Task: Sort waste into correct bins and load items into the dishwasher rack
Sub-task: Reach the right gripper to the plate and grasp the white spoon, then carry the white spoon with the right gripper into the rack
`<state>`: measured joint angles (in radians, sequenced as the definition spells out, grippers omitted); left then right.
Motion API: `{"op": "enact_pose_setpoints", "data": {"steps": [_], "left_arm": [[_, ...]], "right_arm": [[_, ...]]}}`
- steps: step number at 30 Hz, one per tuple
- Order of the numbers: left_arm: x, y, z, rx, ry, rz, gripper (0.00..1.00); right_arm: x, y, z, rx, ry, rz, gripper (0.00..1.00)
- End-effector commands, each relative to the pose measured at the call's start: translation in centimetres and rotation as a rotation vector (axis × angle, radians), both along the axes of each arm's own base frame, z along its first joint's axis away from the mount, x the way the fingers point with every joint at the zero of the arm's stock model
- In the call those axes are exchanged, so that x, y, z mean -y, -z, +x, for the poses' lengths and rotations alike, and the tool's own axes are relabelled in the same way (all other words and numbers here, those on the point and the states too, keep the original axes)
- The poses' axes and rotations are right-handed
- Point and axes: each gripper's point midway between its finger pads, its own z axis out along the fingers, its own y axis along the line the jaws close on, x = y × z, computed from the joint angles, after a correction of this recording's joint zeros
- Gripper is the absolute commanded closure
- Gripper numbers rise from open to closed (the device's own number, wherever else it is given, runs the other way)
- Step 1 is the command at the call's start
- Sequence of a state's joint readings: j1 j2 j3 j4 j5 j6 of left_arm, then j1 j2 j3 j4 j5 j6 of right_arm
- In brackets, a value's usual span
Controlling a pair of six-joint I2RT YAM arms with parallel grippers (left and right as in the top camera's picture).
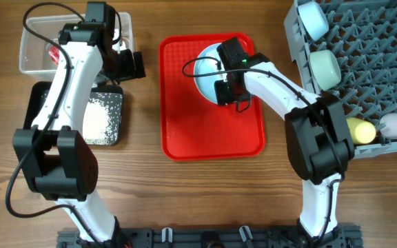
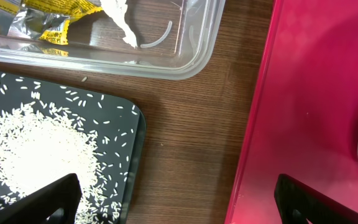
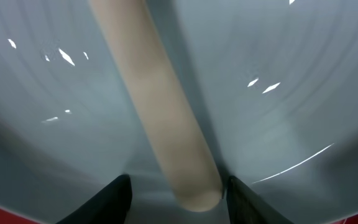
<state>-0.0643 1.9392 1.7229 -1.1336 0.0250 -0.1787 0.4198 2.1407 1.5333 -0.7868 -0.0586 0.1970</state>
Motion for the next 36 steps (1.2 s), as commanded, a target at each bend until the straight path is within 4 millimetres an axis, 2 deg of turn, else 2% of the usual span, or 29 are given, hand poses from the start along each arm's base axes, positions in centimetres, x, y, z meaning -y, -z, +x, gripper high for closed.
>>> {"op": "enact_pose_setpoints", "data": {"steps": [1,4,6,8,14,19,25,30,32,36], "left_arm": [[-0.1,0.5,-0.1,-0.015,-0.017,-0.01,0.0],[-0.1,0.5,-0.1,-0.015,-0.017,-0.01,0.0],[-0.1,0.5,-0.1,-0.015,-0.017,-0.01,0.0],[-0.1,0.5,-0.1,-0.015,-0.017,-0.01,0.0],[-0.1,0.5,-0.1,-0.015,-0.017,-0.01,0.0],[-0.1,0.5,-0.1,-0.015,-0.017,-0.01,0.0],[-0.1,0.5,-0.1,-0.015,-0.017,-0.009,0.0],[-0.1,0.5,-0.1,-0.015,-0.017,-0.01,0.0],[-0.1,0.5,-0.1,-0.015,-0.017,-0.009,0.0],[-0.1,0.5,-0.1,-0.015,-0.017,-0.01,0.0]], "right_arm": [[0.0,2.2,-4.0,-0.16,0.002,0.039,0.45],[-0.7,-0.2,-1.5,-0.03,0.001,0.072,0.44],[-1.0,-0.8,0.5,0.061,0.004,0.078,0.44],[-1.2,-1.0,1.0,0.081,0.004,0.087,0.45],[-0.8,-0.6,0.1,0.046,0.005,0.069,0.5],[-0.7,-0.6,0.0,0.039,0.008,0.066,0.78],[-0.6,-0.5,-0.3,0.028,0.009,0.062,0.96],[-0.6,-0.9,-0.2,0.034,0.007,0.064,0.96],[-0.8,-2.0,0.2,0.056,0.005,0.073,0.96],[-0.4,-8.4,2.2,0.229,0.044,0.089,0.96]]}}
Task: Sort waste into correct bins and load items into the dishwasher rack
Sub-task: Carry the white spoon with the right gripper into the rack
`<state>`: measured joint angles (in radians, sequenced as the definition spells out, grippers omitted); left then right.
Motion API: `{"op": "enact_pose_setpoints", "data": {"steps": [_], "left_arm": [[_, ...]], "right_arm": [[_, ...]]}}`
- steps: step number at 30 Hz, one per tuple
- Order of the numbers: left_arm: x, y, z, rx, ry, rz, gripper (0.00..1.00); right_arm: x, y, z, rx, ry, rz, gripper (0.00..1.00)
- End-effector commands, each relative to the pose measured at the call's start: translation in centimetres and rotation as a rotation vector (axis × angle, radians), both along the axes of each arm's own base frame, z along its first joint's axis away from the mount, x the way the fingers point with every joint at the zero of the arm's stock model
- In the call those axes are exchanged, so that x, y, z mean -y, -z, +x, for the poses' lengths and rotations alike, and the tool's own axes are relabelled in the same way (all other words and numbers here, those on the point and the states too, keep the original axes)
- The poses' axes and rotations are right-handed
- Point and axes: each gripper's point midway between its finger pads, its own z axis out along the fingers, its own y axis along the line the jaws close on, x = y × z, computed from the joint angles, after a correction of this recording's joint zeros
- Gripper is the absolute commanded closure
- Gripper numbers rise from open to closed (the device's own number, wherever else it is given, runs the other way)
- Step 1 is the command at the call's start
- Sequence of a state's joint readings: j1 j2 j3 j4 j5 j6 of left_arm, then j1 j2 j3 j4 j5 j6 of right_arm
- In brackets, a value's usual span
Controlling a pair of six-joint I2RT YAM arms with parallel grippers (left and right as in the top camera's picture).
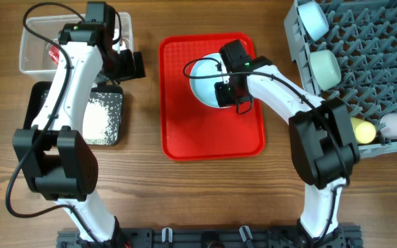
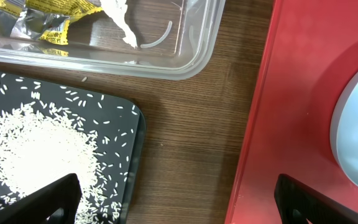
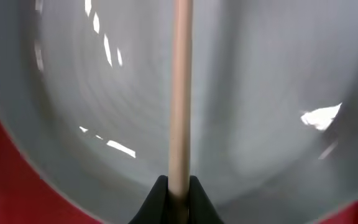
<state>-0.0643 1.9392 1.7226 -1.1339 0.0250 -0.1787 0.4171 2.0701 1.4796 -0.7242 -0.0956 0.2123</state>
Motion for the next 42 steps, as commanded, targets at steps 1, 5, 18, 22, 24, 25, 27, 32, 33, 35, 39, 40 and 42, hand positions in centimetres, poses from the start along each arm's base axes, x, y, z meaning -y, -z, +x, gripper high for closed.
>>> {"op": "enact_pose_setpoints", "data": {"steps": [1,5,18,22,24,25,27,32,33,35,39,40,42], "left_arm": [[-0.1,0.5,-0.1,-0.014,-0.017,-0.01,0.0],[-0.1,0.5,-0.1,-0.014,-0.017,-0.01,0.0],[-0.1,0.5,-0.1,-0.014,-0.017,-0.01,0.0],[-0.1,0.5,-0.1,-0.014,-0.017,-0.01,0.0],[-0.1,0.5,-0.1,-0.014,-0.017,-0.01,0.0],[-0.1,0.5,-0.1,-0.014,-0.017,-0.01,0.0],[-0.1,0.5,-0.1,-0.014,-0.017,-0.01,0.0],[-0.1,0.5,-0.1,-0.014,-0.017,-0.01,0.0],[-0.1,0.5,-0.1,-0.014,-0.017,-0.01,0.0],[-0.1,0.5,-0.1,-0.014,-0.017,-0.01,0.0],[-0.1,0.5,-0.1,-0.014,-0.017,-0.009,0.0],[-0.1,0.5,-0.1,-0.014,-0.017,-0.01,0.0],[-0.1,0.5,-0.1,-0.014,-0.017,-0.01,0.0]], "right_arm": [[0.8,-8.7,2.4,0.229,0.069,0.016,0.96],[3.4,-16.8,2.6,0.429,0.196,0.008,0.96],[30.9,-26.7,-8.2,0.528,1.279,-0.127,0.96],[38.7,-26.3,-12.5,0.519,1.534,-0.215,0.96],[41.9,-25.5,-13.8,0.523,1.59,-0.234,0.96],[42.9,-25.0,-14.0,0.522,1.601,-0.226,0.96],[44.8,-24.1,-14.4,0.522,1.615,-0.21,0.96],[49.5,-21.2,-13.6,0.544,1.578,-0.149,0.96],[49.8,-20.5,-13.1,0.533,1.553,-0.152,0.96],[50.3,-18.0,-12.1,0.472,1.53,-0.146,0.96],[50.9,-13.6,-10.2,0.385,1.489,-0.09,0.96],[51.1,-12.7,-10.1,0.366,1.497,-0.086,0.96],[51.4,-11.6,-10.3,0.337,1.512,-0.074,0.96]]}}
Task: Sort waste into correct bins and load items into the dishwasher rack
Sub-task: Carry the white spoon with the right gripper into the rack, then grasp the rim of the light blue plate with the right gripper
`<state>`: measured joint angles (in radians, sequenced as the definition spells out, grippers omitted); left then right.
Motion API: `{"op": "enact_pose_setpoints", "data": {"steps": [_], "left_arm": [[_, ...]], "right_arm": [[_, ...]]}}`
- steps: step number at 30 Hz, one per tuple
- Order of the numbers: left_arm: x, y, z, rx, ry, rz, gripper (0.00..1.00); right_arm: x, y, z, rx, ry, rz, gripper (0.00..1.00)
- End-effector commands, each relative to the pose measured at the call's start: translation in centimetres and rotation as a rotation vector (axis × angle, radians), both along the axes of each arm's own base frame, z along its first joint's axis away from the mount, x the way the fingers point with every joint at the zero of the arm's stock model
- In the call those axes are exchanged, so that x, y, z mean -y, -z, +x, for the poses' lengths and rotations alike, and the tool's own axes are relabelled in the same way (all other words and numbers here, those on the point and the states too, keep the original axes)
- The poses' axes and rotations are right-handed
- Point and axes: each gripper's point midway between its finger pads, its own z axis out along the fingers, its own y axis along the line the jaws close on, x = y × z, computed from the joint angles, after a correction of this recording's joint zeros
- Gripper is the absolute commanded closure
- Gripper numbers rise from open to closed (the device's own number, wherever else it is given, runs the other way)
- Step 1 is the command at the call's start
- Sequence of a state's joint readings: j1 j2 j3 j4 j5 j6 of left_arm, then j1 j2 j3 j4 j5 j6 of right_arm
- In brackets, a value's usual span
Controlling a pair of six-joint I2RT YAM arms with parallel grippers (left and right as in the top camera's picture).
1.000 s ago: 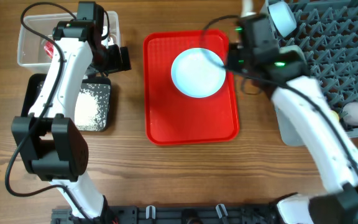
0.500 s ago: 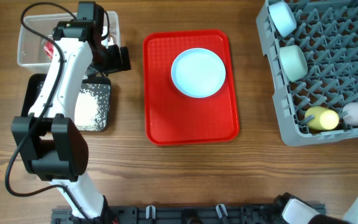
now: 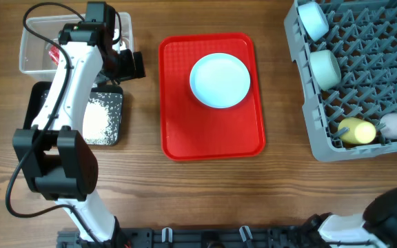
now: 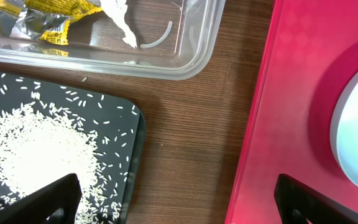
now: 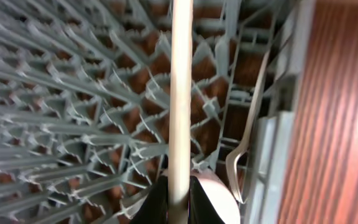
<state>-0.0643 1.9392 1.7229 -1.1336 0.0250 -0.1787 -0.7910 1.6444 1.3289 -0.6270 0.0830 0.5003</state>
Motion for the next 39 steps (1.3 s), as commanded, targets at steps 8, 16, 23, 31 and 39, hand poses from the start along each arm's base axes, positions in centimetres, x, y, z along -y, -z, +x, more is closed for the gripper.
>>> {"op": "enact_pose_setpoints", "data": {"steps": [8,16,23,31,39], "left_arm": [[-0.1,0.5,-0.1,-0.015,-0.017,-0.01,0.0],[-0.1,0.5,-0.1,-0.015,-0.017,-0.01,0.0],[-0.1,0.5,-0.1,-0.015,-0.017,-0.01,0.0],[-0.1,0.5,-0.1,-0.015,-0.017,-0.01,0.0],[-0.1,0.5,-0.1,-0.015,-0.017,-0.01,0.0]], "right_arm": [[1.4,3.9,-3.0,-0.023,0.079,0.14,0.96],[1.6,3.7,-3.0,-0.027,0.062,0.126,0.95],[1.8,3.6,-2.7,-0.019,0.057,0.113,0.53],[-0.9,2.6,1.1,0.069,-0.217,0.135,0.38],[-15.5,-9.5,9.1,0.25,-0.735,-0.086,0.16]]}}
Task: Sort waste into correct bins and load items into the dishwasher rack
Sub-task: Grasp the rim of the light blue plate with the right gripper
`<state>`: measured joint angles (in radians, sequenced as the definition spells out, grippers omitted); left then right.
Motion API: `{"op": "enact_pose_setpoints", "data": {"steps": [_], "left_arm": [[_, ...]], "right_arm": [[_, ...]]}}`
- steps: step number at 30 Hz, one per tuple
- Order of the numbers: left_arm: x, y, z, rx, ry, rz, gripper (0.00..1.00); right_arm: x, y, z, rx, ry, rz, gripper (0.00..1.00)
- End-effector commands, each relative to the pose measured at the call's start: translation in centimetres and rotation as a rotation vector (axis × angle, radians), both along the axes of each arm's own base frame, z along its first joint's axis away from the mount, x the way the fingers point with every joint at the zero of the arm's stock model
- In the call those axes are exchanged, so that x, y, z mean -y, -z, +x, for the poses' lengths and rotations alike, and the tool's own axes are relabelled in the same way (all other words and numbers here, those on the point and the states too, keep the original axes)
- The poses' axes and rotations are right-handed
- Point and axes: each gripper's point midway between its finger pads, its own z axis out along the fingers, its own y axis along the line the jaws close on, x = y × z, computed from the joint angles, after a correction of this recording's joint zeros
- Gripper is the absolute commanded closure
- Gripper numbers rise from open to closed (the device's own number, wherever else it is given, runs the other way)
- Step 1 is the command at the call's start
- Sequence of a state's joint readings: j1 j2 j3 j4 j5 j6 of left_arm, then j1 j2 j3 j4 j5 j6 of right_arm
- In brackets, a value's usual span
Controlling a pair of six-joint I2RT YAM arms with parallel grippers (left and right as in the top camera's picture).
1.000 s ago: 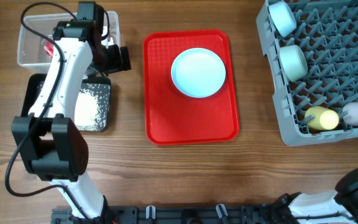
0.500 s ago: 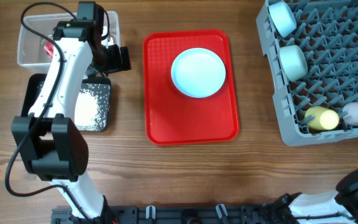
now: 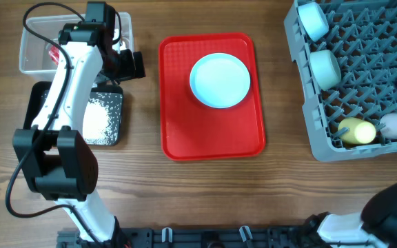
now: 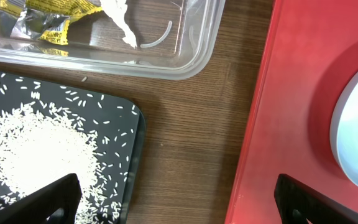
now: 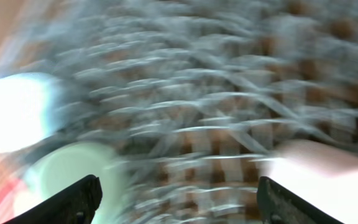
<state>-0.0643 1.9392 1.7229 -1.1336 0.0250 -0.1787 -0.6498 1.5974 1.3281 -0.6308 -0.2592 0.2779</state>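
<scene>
A pale blue plate (image 3: 219,80) lies bare on the red tray (image 3: 178,131). The grey dishwasher rack (image 3: 364,83) stands at the right. My right gripper (image 5: 182,202) is open over the rack, with nothing between its fingers; this view is blurred. Below it are a pale green bowl (image 5: 73,174) and a white bowl (image 5: 14,112). No stick shows in any view. My left gripper (image 4: 179,208) hangs open over bare wood, between the black tray of rice (image 4: 36,149) and the red tray (image 4: 291,93).
A clear bin (image 3: 33,55) at the back left holds crumpled wrappers (image 4: 36,15). The rack also carries a pale blue bowl (image 3: 313,19), a pale green bowl (image 3: 324,69), a yellow item (image 3: 358,131) and a white item near its front.
My right gripper was shut on a beige stick above the rack. It is now open with no stick between its fingers, and it looks at another part of the rack. The left arm is unchanged.
My right gripper stood open around a beige stick lying in the plate on the red tray. Then it was shut on the stick over the plate. Later it held the stick above the rack, leaving the plate bare. Now it is open and holds nothing. The left arm never moved.
</scene>
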Motion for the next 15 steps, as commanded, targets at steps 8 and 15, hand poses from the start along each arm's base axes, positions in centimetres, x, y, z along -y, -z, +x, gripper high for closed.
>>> {"op": "enact_pose_setpoints", "data": {"steps": [8,15], "left_arm": [[-0.1,0.5,-0.1,-0.015,-0.017,-0.01,0.0],[-0.1,0.5,-0.1,-0.015,-0.017,-0.01,0.0]], "right_arm": [[-26.7,-5.2,6.1,0.142,-0.62,0.0,0.14],[-36.3,10.0,8.5,-0.14,-0.734,0.06,0.15]]}}
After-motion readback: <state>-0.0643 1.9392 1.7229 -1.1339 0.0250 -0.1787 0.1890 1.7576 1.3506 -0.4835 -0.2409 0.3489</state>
